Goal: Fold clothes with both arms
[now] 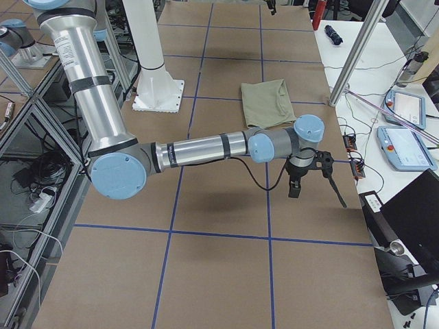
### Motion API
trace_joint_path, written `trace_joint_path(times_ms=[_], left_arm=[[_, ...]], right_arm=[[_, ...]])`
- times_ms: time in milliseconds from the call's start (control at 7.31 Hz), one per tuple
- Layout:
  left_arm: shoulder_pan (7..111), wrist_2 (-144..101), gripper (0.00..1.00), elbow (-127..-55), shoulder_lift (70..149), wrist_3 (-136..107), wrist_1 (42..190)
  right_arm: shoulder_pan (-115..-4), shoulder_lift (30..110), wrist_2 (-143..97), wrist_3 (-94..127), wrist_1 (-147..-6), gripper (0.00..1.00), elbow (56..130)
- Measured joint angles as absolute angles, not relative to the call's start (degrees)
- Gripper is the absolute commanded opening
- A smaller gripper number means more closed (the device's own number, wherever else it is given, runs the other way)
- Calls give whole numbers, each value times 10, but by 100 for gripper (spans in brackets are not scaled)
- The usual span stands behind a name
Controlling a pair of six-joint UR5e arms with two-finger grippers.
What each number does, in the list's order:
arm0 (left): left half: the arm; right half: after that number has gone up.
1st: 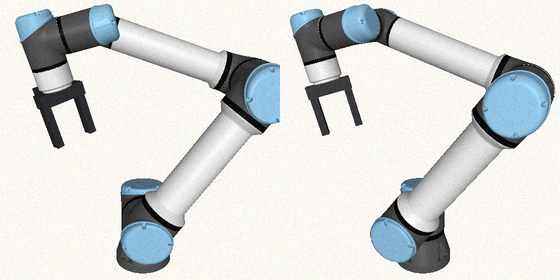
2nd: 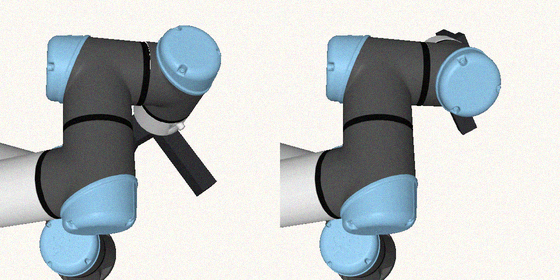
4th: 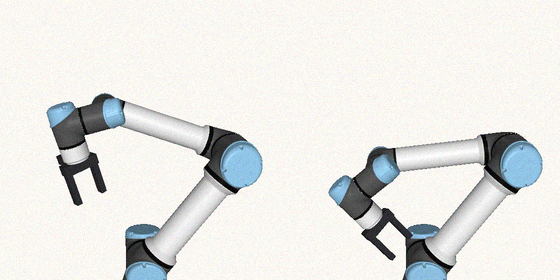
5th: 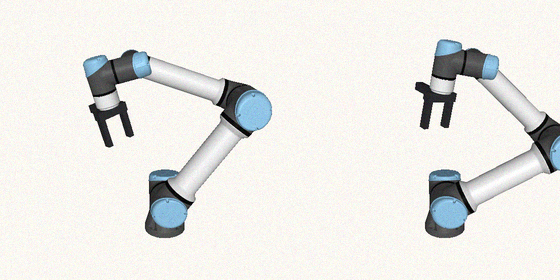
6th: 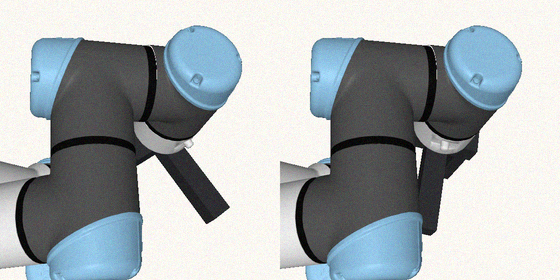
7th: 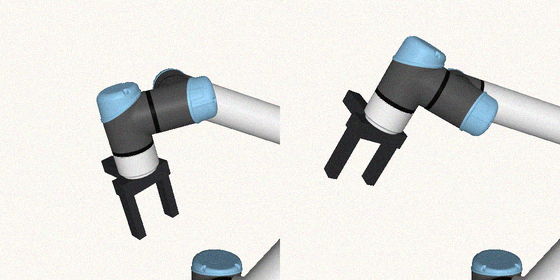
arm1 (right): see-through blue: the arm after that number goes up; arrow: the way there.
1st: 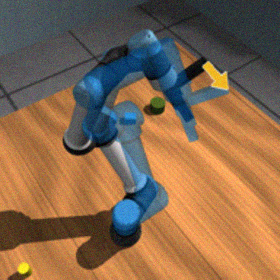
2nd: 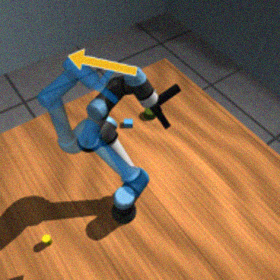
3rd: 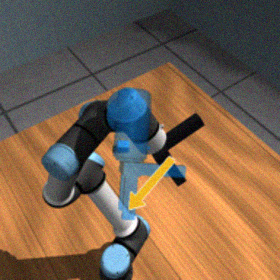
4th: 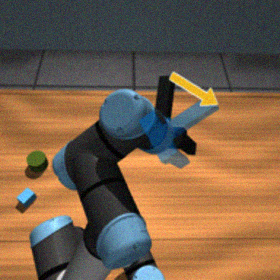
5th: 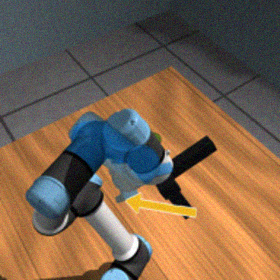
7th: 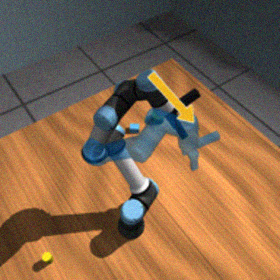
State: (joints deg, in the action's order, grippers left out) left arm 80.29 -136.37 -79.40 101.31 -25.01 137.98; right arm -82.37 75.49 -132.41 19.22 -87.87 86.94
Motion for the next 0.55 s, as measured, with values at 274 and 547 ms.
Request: trace_joint_path(times_ms=[274, 547], left_arm=[[867, -1372, 54, -871, 993, -110, 1205], [899, -1370, 68, -967, 940, -40, 1071]], right_arm=[[-844, 818, -1343, 155, -899, 100, 928], [-848, 843, -1367, 147, -904, 100, 949]])
